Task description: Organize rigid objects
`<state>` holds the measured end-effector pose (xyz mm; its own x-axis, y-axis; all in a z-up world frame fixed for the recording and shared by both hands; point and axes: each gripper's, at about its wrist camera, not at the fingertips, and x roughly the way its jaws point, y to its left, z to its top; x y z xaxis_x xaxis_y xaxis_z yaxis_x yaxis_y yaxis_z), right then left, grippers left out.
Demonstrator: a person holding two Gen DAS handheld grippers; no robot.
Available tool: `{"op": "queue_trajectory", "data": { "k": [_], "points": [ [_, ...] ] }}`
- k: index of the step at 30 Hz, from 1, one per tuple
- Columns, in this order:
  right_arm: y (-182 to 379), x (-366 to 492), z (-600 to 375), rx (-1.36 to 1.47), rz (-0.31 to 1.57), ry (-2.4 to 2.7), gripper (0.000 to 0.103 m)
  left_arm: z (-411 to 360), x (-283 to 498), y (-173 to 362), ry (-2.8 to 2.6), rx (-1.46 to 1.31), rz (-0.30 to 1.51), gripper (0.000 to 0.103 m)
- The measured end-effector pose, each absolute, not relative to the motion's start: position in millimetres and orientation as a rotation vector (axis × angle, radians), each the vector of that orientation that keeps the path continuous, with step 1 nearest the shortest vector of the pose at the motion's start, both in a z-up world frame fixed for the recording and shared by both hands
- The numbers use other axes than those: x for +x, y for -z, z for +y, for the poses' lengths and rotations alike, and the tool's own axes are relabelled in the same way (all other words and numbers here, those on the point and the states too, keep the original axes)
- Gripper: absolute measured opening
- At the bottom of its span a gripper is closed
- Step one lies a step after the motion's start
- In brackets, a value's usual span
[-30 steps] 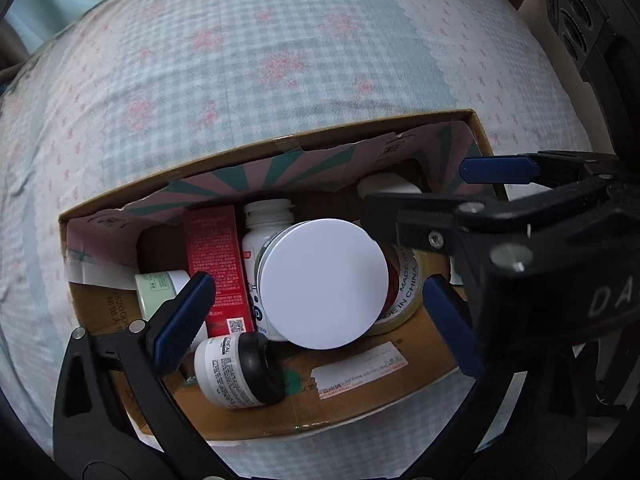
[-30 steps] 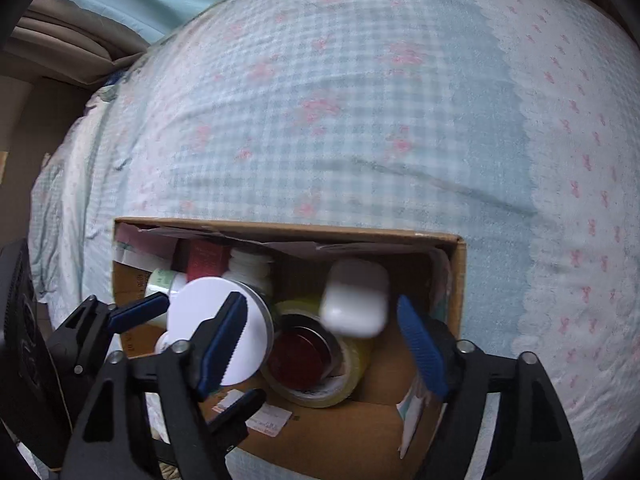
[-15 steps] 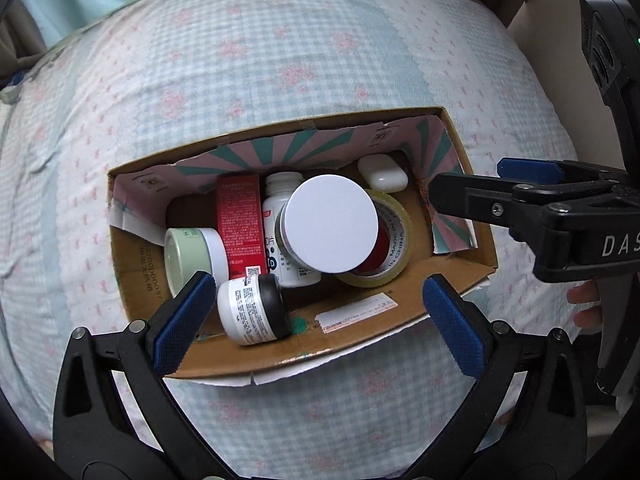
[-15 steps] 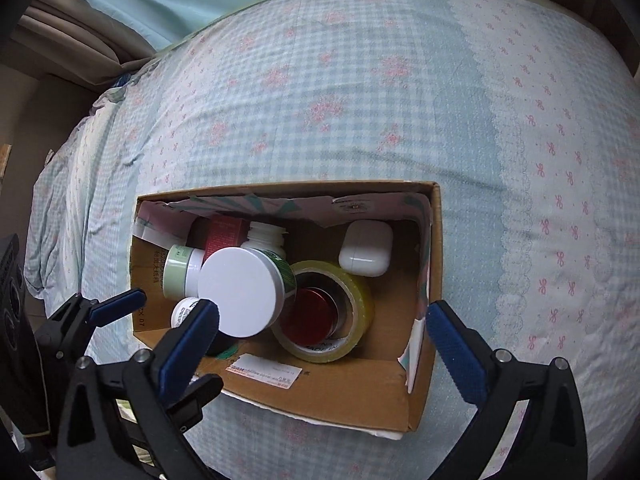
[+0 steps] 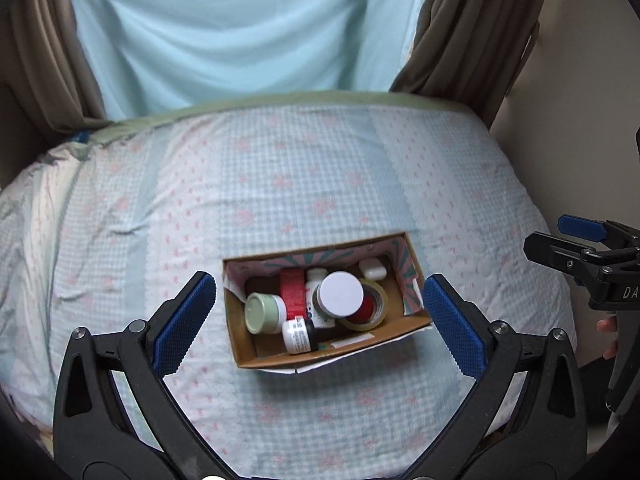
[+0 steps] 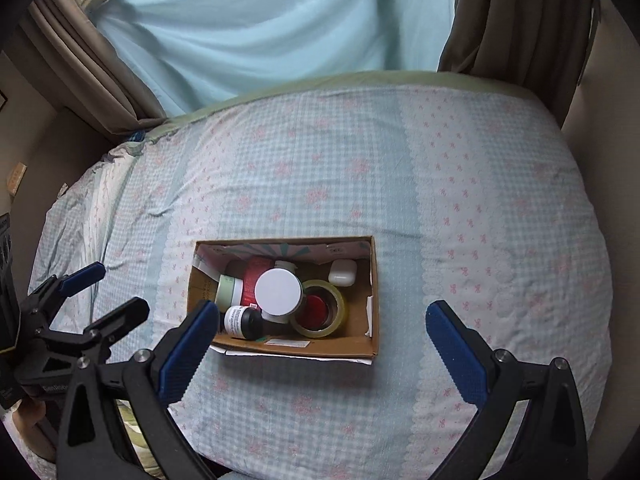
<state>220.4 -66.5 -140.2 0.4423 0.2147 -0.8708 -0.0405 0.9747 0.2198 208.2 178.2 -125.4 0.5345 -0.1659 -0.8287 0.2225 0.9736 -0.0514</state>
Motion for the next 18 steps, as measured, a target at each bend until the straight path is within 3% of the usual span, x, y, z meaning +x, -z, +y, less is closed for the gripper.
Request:
{"op": "queue_trajectory", "data": {
  "k": [9,18],
  "points": [
    [17.6,145.5,-83.5,0.097,0.818,-0.071,0.103,162.0,137.6,21.7,0.163,0.066,0.724,0.103],
    [-10.1,88.7,-104.1,0.043,0.688,-0.015,0.103,145.8,67.3,-18.8,0.139,0.003,0.575,0.103]
  ]
}}
